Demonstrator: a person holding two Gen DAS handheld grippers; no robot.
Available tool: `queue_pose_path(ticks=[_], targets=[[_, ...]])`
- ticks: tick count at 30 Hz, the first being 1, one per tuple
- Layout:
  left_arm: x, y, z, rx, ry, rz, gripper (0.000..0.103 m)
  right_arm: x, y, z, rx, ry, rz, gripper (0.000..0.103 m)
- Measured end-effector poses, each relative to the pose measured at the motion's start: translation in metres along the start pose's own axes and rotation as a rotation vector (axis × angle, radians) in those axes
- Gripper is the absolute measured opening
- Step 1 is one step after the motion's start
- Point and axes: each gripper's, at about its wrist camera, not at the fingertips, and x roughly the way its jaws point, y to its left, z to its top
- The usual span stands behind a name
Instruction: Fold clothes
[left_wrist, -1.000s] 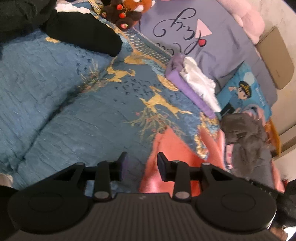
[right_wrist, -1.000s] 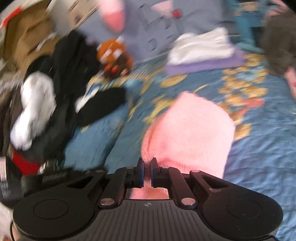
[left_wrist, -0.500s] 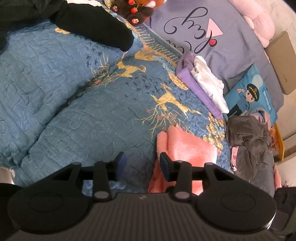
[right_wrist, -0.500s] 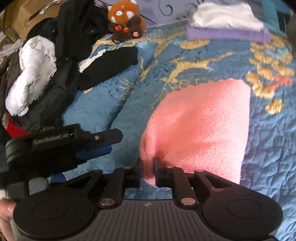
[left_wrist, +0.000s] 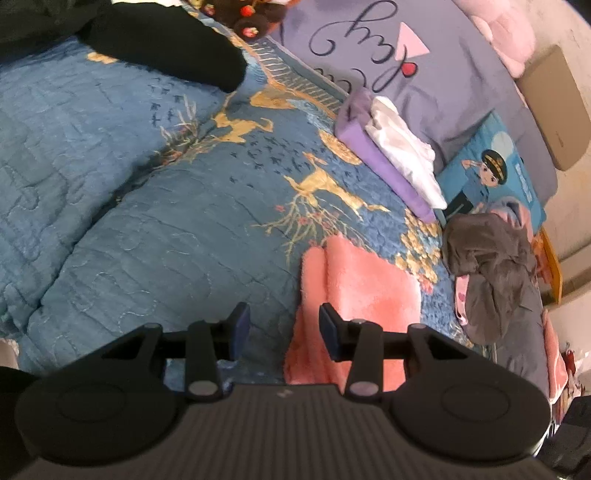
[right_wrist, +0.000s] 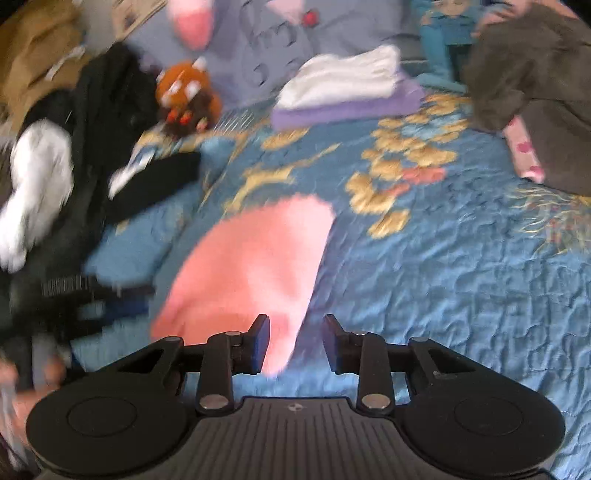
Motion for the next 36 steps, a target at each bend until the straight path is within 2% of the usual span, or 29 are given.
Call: queue_pose_path(ticks=[2, 3, 5, 10, 11, 13, 17, 20, 23, 27, 30, 33, 36], targets=[[-0.002, -0.002, -0.001, 0.006, 0.005, -0.045, 0.048, 0.008, 0.012, -0.011, -0.091, 0.032, -0.014, 0.032], [-0.003, -0.004, -0.002, 0.011, 0.008, -0.074, 0.056, 0.011, 0.017, -0.014, -0.130, 0.039, -0.025, 0.032], [-0.004, -0.009, -0.005, 0.036, 0.016, -0.139, 0.059, 0.016, 0.027, -0.020, -0.196, 0.041, -0.048, 0.032], [0.004, -0.025, -0.012, 0.107, 0.060, -0.158, 0.059, 0.024, 0.034, -0.018, -0.243, 0.024, -0.098, 0.032], [0.008, -0.026, -0.013, 0.112, 0.078, -0.156, 0.059, 0.027, 0.034, -0.016, -0.244, 0.027, -0.104, 0.029], [0.016, -0.029, -0.015, 0.121, 0.115, -0.141, 0.059, 0.029, 0.032, -0.013, -0.222, 0.038, -0.122, 0.019], [0.034, -0.027, -0.019, 0.148, 0.148, 0.076, 0.059, 0.029, 0.018, -0.014, -0.132, 0.075, -0.154, 0.018], [0.041, -0.023, -0.018, 0.125, 0.162, 0.107, 0.060, 0.033, -0.001, -0.019, -0.062, 0.119, -0.154, 0.018], [0.037, -0.024, -0.017, 0.144, 0.120, 0.150, 0.061, 0.029, -0.012, -0.024, -0.032, 0.129, -0.166, 0.018], [0.018, -0.024, -0.010, 0.124, 0.030, 0.072, 0.062, 0.007, -0.019, -0.018, 0.009, 0.051, -0.109, 0.020], [0.008, -0.024, 0.001, 0.119, -0.031, 0.027, 0.068, -0.004, -0.021, -0.006, 0.033, -0.010, -0.071, 0.032], [0.016, -0.025, 0.017, 0.140, -0.035, 0.056, 0.069, -0.001, -0.022, 0.011, 0.070, -0.034, -0.034, 0.038], [0.035, -0.023, 0.036, 0.154, -0.001, 0.061, 0.069, 0.008, -0.024, 0.027, 0.122, -0.033, -0.002, 0.043]])
